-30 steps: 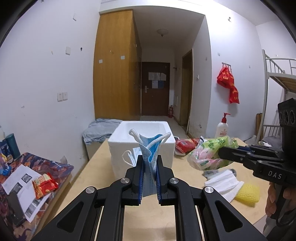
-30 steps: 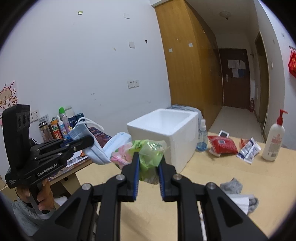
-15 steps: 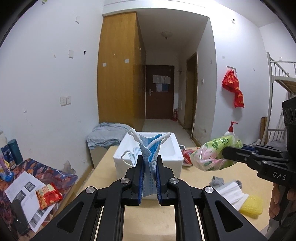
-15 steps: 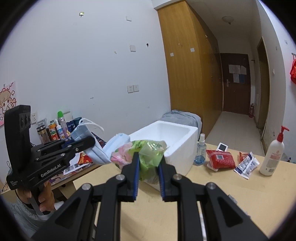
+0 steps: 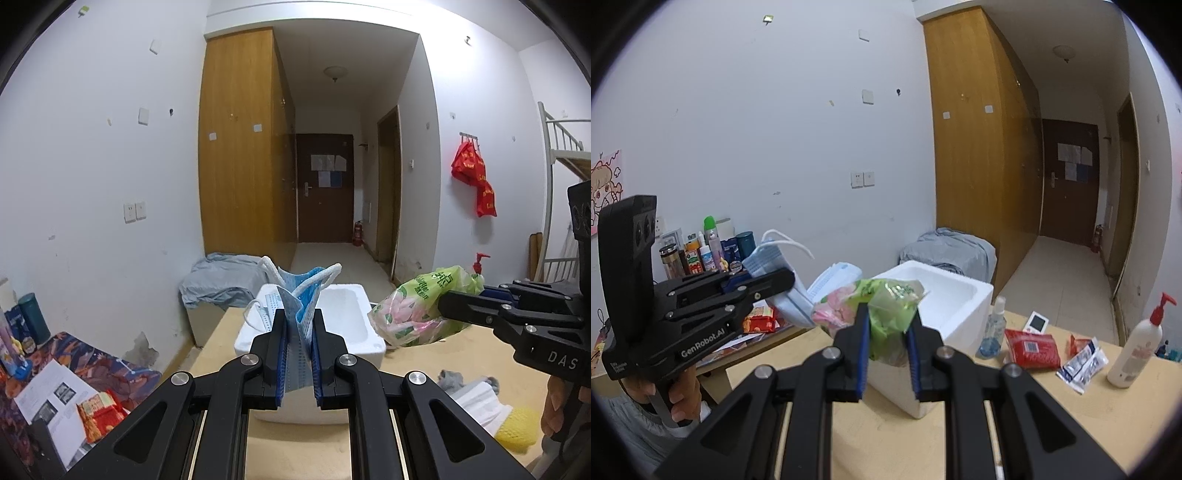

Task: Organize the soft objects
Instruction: 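Lift and carry the mask and green bag over the white foam box with both grippers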

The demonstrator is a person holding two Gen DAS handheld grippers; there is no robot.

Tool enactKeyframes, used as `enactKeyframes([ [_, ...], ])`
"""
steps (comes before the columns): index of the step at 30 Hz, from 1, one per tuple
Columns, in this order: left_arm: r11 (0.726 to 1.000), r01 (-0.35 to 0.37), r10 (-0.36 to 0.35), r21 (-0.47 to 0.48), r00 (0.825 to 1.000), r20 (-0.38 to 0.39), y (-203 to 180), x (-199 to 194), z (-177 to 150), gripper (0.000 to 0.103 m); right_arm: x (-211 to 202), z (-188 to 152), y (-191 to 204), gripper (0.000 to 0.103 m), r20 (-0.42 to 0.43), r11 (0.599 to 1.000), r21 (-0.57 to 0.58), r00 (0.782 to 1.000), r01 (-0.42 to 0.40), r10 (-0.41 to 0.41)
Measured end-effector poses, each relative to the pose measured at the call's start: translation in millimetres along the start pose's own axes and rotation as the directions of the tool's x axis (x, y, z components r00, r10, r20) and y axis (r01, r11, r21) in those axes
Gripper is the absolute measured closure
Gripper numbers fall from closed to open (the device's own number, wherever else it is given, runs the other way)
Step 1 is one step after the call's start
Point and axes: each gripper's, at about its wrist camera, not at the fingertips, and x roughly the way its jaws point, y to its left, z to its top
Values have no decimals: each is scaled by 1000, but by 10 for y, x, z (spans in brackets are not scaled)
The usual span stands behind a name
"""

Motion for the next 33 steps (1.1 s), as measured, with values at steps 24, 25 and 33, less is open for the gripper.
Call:
enactKeyframes([
  [24,1000,1,-1,1,1000,-31,88,588,216,91,556,241,-285,81,-20,1000,14,1000,16,-15],
  [25,1000,3,-3,-1,999,-32,92,613,220,91,576,244,-295,81,-21,1000,14,1000,17,-16],
  [33,999,33,-34,-2,998,-45,94,826,248,91,736,249,-389,81,-37,999,31,999,20,-19],
])
